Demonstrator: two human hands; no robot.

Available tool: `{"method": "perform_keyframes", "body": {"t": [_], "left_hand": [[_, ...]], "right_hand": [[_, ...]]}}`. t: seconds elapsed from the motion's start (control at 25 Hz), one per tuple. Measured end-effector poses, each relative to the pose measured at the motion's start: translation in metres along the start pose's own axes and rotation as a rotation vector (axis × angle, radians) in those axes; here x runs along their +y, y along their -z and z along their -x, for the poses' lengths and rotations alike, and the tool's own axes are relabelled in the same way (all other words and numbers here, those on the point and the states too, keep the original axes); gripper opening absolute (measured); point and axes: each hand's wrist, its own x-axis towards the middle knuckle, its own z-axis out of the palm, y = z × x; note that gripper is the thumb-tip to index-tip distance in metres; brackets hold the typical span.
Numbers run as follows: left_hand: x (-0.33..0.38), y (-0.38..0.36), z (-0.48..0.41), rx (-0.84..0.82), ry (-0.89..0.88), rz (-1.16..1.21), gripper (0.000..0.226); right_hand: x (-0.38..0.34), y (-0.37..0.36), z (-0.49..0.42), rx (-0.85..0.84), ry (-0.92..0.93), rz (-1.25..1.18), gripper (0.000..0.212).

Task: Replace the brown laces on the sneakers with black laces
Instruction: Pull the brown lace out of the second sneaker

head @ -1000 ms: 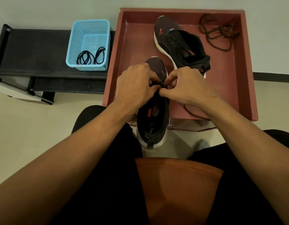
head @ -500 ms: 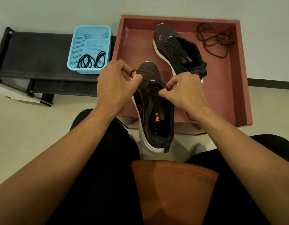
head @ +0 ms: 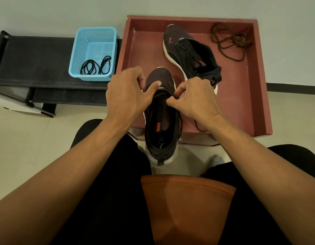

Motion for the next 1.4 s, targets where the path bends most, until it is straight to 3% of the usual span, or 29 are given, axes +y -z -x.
{"method": "perform_keyframes", "body": {"t": [0.16, 0.2, 0.32, 0.52, 0.68, 0.76, 0.96, 1.08, 1.16, 1.24, 1.4], "left_hand": [[0.008, -0.001, 0.004, -0.145, -0.301, -0.153, 0.014], [0.008, -0.003, 0.004, -0.163, -0.318, -0.207, 0.015], [0.005, -0.007, 0.000, -0.150, -0.279, -0.273, 0.024], [0.007, -0.015, -0.006, -0.121, -0.244, -0.358, 0.018], [0.003, -0.013, -0.005, -0.153, -0.256, -0.288, 0.014], [0.001, -0.009, -0.004, -0.142, -0.183, -0.228, 0.011], [-0.021, 0.006, -0.010, -0.006, 0.247, 0.004, 0.007], [-0.027, 0.007, -0.015, 0.025, 0.368, 0.104, 0.007], [-0.024, 0.002, -0.011, -0.079, 0.270, -0.002, 0.006], [-0.014, -0.005, -0.002, -0.166, 0.036, -0.120, 0.019], [0.004, -0.007, 0.001, -0.105, -0.228, -0.273, 0.036]], "right_hand": [[0.002, 0.000, -0.002, -0.012, 0.007, 0.020, 0.027], [0.002, 0.000, -0.002, -0.012, 0.008, 0.018, 0.028], [0.002, -0.002, -0.003, -0.016, 0.013, 0.014, 0.027], [-0.002, 0.001, 0.002, 0.041, 0.073, 0.068, 0.029], [-0.008, 0.003, 0.005, 0.080, 0.132, 0.164, 0.020], [-0.008, 0.001, 0.003, 0.048, 0.104, 0.138, 0.016], [-0.006, 0.001, 0.001, 0.024, 0.093, 0.076, 0.010], [-0.007, 0.000, 0.001, 0.019, 0.110, 0.076, 0.010], [-0.007, 0.001, 0.002, 0.016, 0.116, 0.081, 0.009], [-0.007, 0.001, 0.002, 0.011, 0.118, 0.085, 0.010], [-0.007, 0.000, 0.000, 0.000, 0.116, 0.084, 0.013]]}}
